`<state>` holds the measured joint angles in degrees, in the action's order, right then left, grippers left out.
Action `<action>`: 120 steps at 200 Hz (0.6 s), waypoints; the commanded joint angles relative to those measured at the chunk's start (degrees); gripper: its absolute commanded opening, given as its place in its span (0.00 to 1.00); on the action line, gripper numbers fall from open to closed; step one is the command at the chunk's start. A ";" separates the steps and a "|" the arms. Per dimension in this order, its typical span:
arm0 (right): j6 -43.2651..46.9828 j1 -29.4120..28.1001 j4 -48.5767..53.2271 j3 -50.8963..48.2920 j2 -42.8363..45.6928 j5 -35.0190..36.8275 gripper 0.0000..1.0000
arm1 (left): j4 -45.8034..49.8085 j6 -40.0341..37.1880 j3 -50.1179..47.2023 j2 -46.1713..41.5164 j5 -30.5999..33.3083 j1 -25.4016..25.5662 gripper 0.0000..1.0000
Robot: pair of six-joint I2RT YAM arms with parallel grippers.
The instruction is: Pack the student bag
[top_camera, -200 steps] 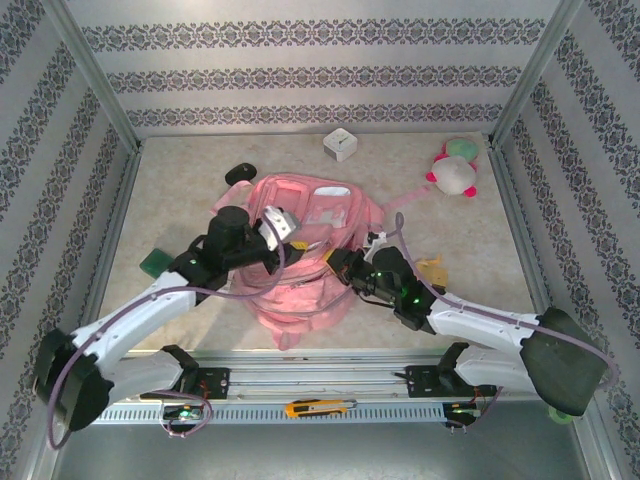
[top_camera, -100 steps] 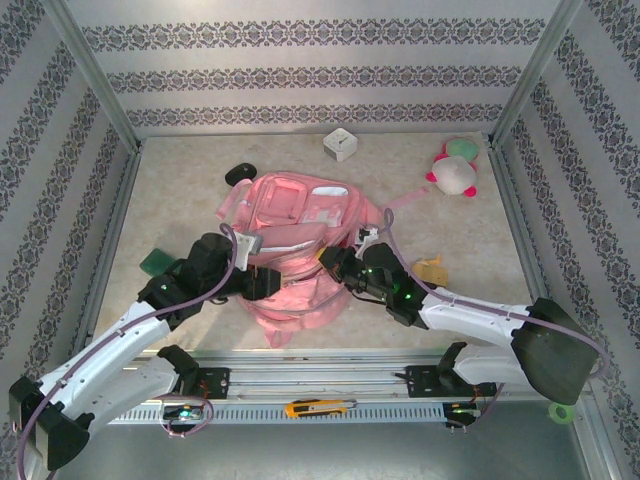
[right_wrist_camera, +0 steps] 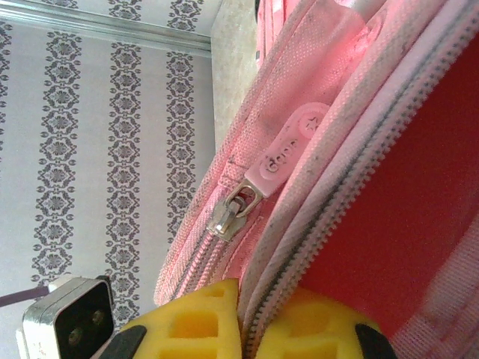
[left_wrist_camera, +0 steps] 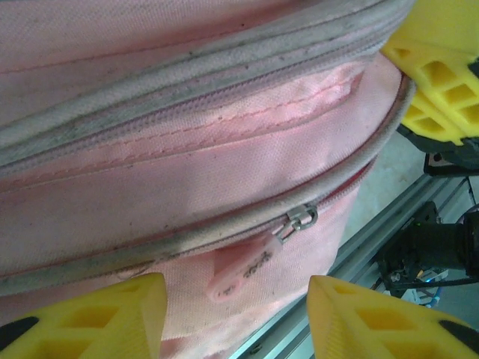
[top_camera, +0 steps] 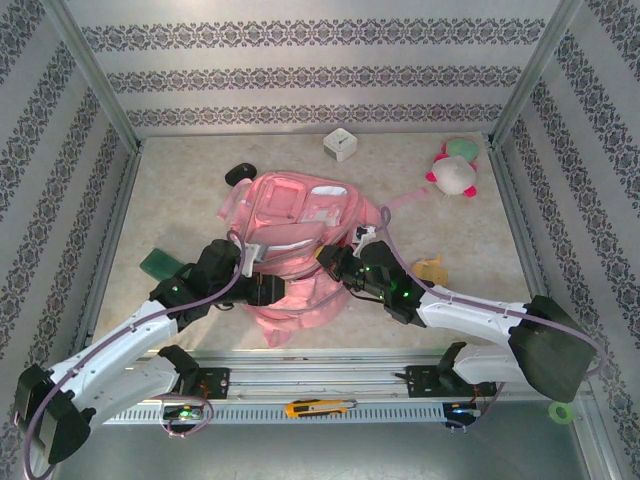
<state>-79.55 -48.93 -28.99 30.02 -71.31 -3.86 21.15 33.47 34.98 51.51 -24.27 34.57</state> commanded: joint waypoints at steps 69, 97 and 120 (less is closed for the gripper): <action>1.42 -0.91 -5.81 2.50 -0.85 -2.03 0.00 | -6.57 0.60 0.61 2.74 -1.23 2.80 0.38; 1.41 -0.91 -6.13 2.41 -0.77 -2.04 0.00 | -5.60 0.45 0.37 3.46 0.25 2.95 0.35; 1.37 -0.93 -6.08 2.16 -0.49 -1.84 0.00 | -5.30 -0.07 0.51 4.25 0.84 3.14 0.29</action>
<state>-79.53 -49.01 -29.87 30.15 -71.96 -4.10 17.12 33.71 34.98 55.00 -24.75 36.80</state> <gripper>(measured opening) 0.044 0.322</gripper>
